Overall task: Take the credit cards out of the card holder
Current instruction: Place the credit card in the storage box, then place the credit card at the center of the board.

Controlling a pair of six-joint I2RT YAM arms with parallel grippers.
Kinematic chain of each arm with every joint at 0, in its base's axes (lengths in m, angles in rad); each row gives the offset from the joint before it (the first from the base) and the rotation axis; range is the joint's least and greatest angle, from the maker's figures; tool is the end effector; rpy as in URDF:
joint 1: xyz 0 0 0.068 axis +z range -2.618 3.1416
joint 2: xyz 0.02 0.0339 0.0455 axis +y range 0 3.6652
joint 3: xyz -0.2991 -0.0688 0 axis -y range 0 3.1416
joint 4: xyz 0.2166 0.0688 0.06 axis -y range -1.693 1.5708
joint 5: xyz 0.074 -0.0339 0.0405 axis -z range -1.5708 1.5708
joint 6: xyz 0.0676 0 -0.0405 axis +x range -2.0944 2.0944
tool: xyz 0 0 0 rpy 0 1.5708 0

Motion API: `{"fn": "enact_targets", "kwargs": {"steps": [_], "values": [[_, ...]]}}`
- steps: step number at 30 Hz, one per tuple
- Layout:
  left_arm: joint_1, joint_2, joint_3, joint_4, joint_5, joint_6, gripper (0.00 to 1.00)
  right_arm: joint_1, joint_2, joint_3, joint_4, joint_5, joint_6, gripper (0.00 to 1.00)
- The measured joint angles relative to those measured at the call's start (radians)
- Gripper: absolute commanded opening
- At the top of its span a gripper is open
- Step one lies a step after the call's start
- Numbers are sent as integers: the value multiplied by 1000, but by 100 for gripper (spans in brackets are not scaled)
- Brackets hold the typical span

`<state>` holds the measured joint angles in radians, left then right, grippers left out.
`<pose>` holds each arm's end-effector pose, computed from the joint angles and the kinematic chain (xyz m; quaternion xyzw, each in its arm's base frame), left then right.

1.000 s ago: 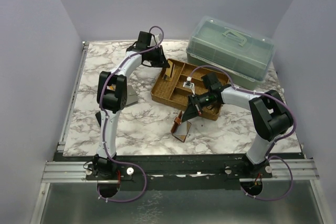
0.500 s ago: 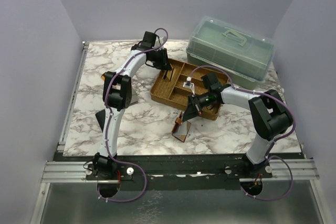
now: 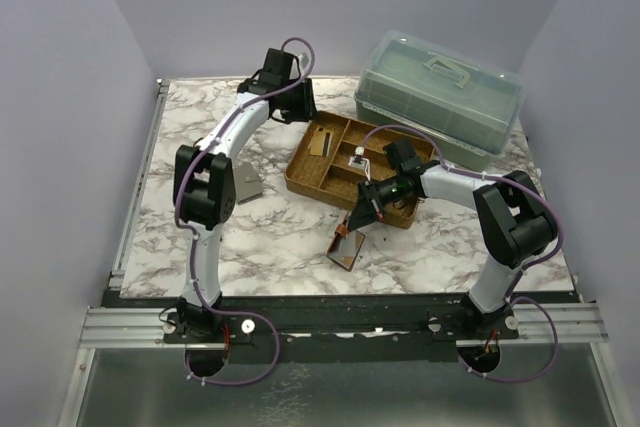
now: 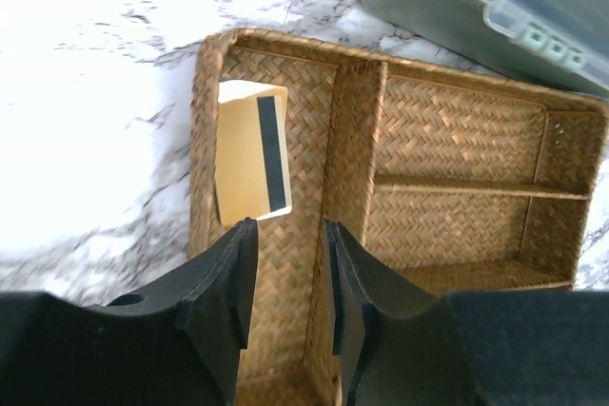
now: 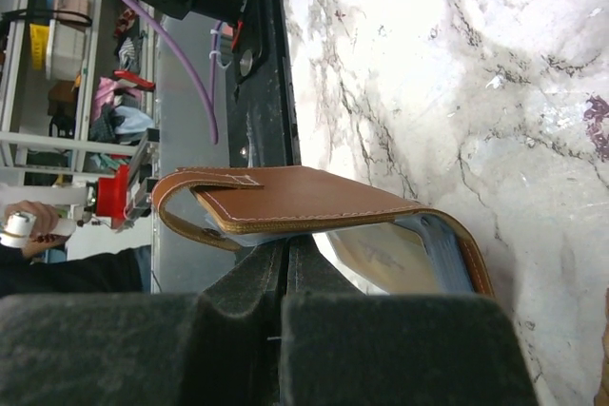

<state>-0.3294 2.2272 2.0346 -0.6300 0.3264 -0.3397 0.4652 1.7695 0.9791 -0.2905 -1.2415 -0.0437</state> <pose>0.4855 -0.1889 0.2667 0.0546 0.9188 -0.2612 0.2909 0.2566 0.2004 0.2104 -0.3352 0.7282 0.5931 0.0749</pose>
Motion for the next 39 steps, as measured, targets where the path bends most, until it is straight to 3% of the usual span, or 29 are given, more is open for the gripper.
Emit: {"fn": "enact_targets", "kwargs": {"steps": [3, 4, 7, 9, 16, 20, 26, 31, 39], "values": [[1, -163, -140, 63, -49, 5, 45, 0, 0, 1, 0, 14, 0, 0], [1, -213, -187, 83, -63, 8, 50, 0, 0, 2, 0, 21, 0, 0], [1, -396, -366, 177, -93, 12, 84, 1, 0, 6, -1, 37, 1, 0], [5, -570, -576, 279, -106, 3, 97, 4, 3, 18, -3, 51, 2, 0], [103, -1014, -1130, 509, -41, -179, 95, 78, 66, 116, -32, 140, 10, 1], [117, -1220, -1331, 562, 24, -298, 93, 137, 161, 219, -88, 215, 9, 19], [104, -1458, -1462, 575, 106, -421, 90, 207, 286, 338, -143, 282, 15, 36], [87, -1549, -1514, 573, 149, -489, 89, 278, 331, 375, -170, 276, 19, 55], [66, -1613, -1542, 545, 194, -552, 89, 352, 387, 477, -218, 203, -9, 64]]}}
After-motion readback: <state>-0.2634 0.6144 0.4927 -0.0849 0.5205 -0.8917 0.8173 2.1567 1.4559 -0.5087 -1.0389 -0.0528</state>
